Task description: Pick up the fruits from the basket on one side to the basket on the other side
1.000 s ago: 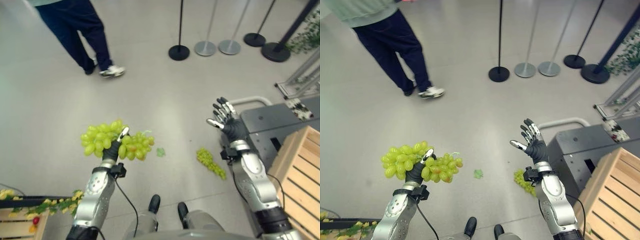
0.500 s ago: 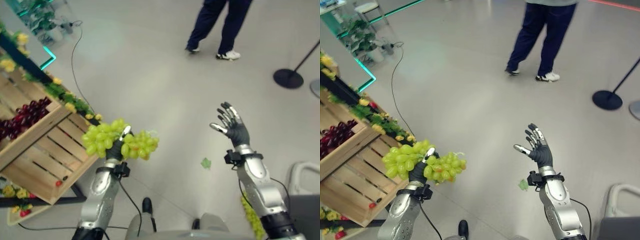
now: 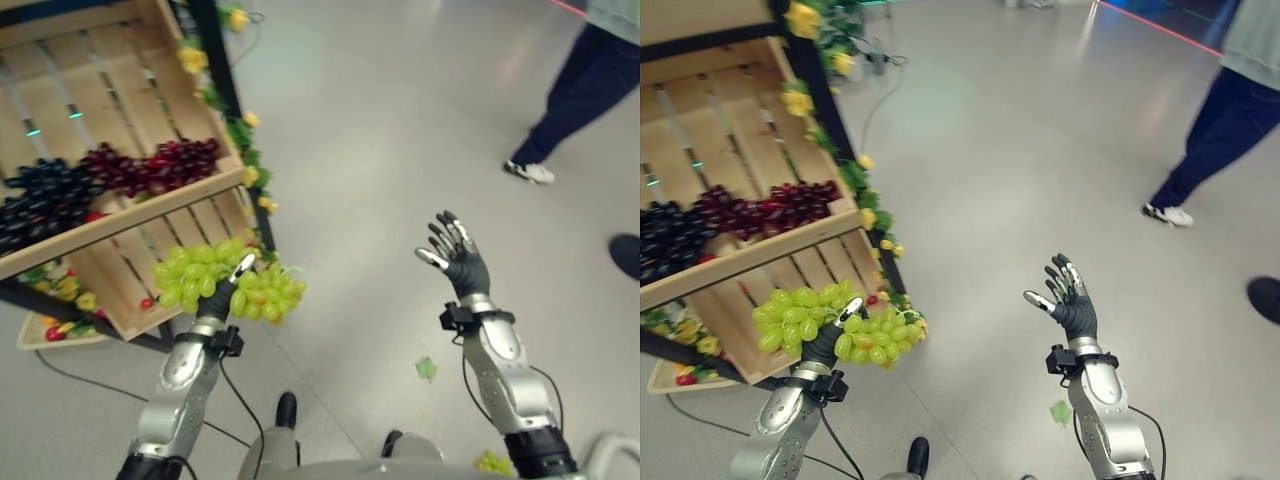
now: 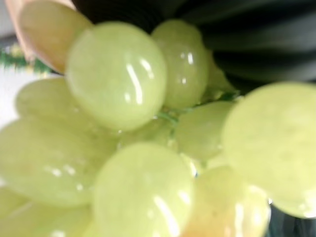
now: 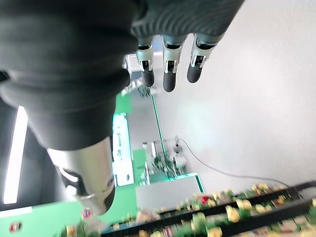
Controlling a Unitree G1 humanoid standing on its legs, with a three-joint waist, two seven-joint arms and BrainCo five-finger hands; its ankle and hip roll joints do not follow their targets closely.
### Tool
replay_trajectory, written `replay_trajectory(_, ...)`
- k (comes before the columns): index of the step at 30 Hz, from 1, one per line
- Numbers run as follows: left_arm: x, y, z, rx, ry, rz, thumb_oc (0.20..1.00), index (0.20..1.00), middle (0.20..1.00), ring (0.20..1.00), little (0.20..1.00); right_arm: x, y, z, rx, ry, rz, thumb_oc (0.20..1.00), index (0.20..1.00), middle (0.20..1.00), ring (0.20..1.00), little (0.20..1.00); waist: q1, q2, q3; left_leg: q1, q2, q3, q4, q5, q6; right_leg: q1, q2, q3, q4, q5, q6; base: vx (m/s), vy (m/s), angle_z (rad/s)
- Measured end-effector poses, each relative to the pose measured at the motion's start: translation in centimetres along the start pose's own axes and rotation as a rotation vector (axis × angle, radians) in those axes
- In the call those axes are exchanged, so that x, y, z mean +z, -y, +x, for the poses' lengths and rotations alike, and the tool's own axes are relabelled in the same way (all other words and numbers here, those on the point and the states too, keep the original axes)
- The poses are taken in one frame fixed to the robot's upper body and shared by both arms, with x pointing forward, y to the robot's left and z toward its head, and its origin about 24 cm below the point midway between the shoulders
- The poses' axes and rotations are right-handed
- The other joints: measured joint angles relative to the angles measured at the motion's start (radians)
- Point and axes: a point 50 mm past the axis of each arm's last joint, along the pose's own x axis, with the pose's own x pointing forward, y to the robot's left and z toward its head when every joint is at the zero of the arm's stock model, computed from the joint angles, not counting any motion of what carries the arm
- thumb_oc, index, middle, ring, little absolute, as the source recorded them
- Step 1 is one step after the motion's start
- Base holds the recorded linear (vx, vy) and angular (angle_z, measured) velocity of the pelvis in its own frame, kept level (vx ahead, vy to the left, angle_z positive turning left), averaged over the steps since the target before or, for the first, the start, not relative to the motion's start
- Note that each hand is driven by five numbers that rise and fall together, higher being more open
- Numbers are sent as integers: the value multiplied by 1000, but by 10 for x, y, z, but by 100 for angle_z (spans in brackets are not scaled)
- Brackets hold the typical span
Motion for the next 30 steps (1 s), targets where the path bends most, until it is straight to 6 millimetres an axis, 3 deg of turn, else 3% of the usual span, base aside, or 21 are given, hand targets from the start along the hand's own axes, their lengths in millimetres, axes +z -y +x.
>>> replay_trajectory(1,0,-1,0,7,2,0,200,200,200,200,200,1,1,0,-2,3,-1,1000,1000,1000,1000,1000,-9,5,3,-9,0,-32,6,0,0,-8,30,56,-34,-11,-11,122,-62,76)
replay_trajectory(3,1,-3,0,12,3,7,200,200,200,200,200,2,1,2,-1,6,-5,1000,1000,1000,1000,1000,-3,1,8,-9,-8,-39,-9,11,7,-37,51,60,-109,-3,-18,134,-74,78)
replay_trajectory(4,0,-2,-1,18,7,-5,200,200,200,200,200,7,-1,6,12,26,-11,1000,1000,1000,1000,1000,-2,6,19,-14,-3,-73,-9,7,0,-66,84,93,-149,8,-25,158,-45,66)
replay_trajectory(5,1,-4,-1,24,8,-2,200,200,200,200,200,9,-1,8,14,37,-11,1000,1000,1000,1000,1000,-7,29,33,-23,-3,-103,-7,6,-2,-67,106,100,-197,22,-26,193,-53,102)
replay_trajectory(6,-2,-2,-2,23,-3,-9,200,200,200,200,200,8,-1,8,12,37,-10,1000,1000,1000,1000,1000,-7,11,42,-26,-20,-131,-8,2,-10,-65,119,112,-223,22,-20,210,-106,124)
replay_trajectory(8,-5,4,-2,20,-3,-40,200,200,200,200,200,0,6,-1,-6,-2,-13,1000,1000,1000,1000,1000,-41,-6,52,-2,-46,-214,-32,-19,-41,-46,134,155,-197,77,-86,163,-159,164)
replay_trajectory(9,-8,5,-4,22,-5,-57,200,200,200,200,200,-1,8,-3,-4,-9,-22,1000,1000,1000,1000,1000,-36,-9,51,6,-54,-210,-11,-25,-48,-43,130,148,-196,92,-108,131,-157,93)
replay_trajectory(10,-14,4,-11,46,-25,-78,200,200,200,200,200,4,9,1,19,1,-48,1000,1000,1000,1000,1000,-4,14,43,44,-48,-157,25,-68,-63,-42,142,135,-209,91,-112,74,-93,8)
replay_trajectory(11,-15,3,-13,55,-30,-81,200,200,200,200,200,7,9,3,26,11,-53,1000,1000,1000,1000,1000,-4,22,40,63,-46,-142,5,-89,-61,-43,147,130,-215,109,-106,94,-164,-9)
replay_trajectory(15,-12,1,-11,82,-4,-110,200,200,200,200,200,17,5,13,56,48,-67,1000,1000,1000,1000,1000,28,42,45,90,-21,-120,-8,-87,-68,-3,156,55,-256,127,-143,42,-152,15)
replay_trajectory(19,-7,11,-3,71,43,-168,200,200,200,200,200,17,7,12,69,38,-91,1000,1000,1000,1000,1000,25,71,47,67,-52,-102,65,-84,-80,81,123,-35,-307,114,-152,-12,-53,73)
replay_trajectory(21,-5,11,-2,72,54,-172,200,200,200,200,200,16,7,12,69,36,-91,1000,1000,1000,1000,1000,27,85,46,64,-56,-74,58,-83,-81,86,121,-48,-315,115,-152,2,41,66)
replay_trajectory(22,-3,13,1,68,65,-191,200,200,200,200,200,15,9,11,57,29,-92,1000,1000,1000,1000,1000,42,87,55,32,-24,-18,62,-77,-113,115,86,-95,-344,126,-155,0,33,75)
replay_trajectory(23,-1,12,2,66,74,-189,200,200,200,200,200,13,10,11,50,22,-91,1000,1000,1000,1000,1000,44,80,58,21,-6,14,62,-88,-118,121,73,-111,-349,127,-152,13,54,93)
replay_trajectory(24,2,11,3,67,85,-189,200,200,200,200,200,12,10,11,46,17,-92,1000,1000,1000,1000,1000,46,68,61,23,44,47,35,-82,-119,128,66,-108,-354,122,-139,33,81,53)
replay_trajectory(25,1,11,2,73,83,-193,200,200,200,200,200,13,11,12,46,19,-96,1000,1000,1000,1000,1000,52,73,62,17,76,47,23,-81,-119,134,59,-109,-352,122,-133,57,98,58)
replay_trajectory(26,0,10,0,80,79,-190,200,200,200,200,200,10,12,15,33,9,-93,1000,1000,1000,1000,1000,47,75,61,7,138,65,1,-82,-120,148,54,-120,-363,122,-120,87,80,54)
replay_trajectory(28,1,13,3,78,86,-198,200,200,200,200,200,2,20,15,-1,-30,-106,1000,1000,1000,1000,1000,44,83,57,12,175,94,-57,-73,-108,171,46,-113,-373,115,-85,101,94,43)
replay_trajectory(29,0,14,2,83,85,-206,200,200,200,200,200,0,26,13,-9,-48,-127,1000,1000,1000,1000,1000,46,104,51,42,188,110,-79,-50,-85,182,53,-107,-381,120,-58,66,81,-8)
replay_trajectory(30,1,13,2,85,86,-203,200,200,200,200,200,-2,28,12,-14,-58,-133,1000,1000,1000,1000,1000,53,114,52,61,190,105,-85,3,-110,196,58,-104,-393,125,-45,139,168,-23)
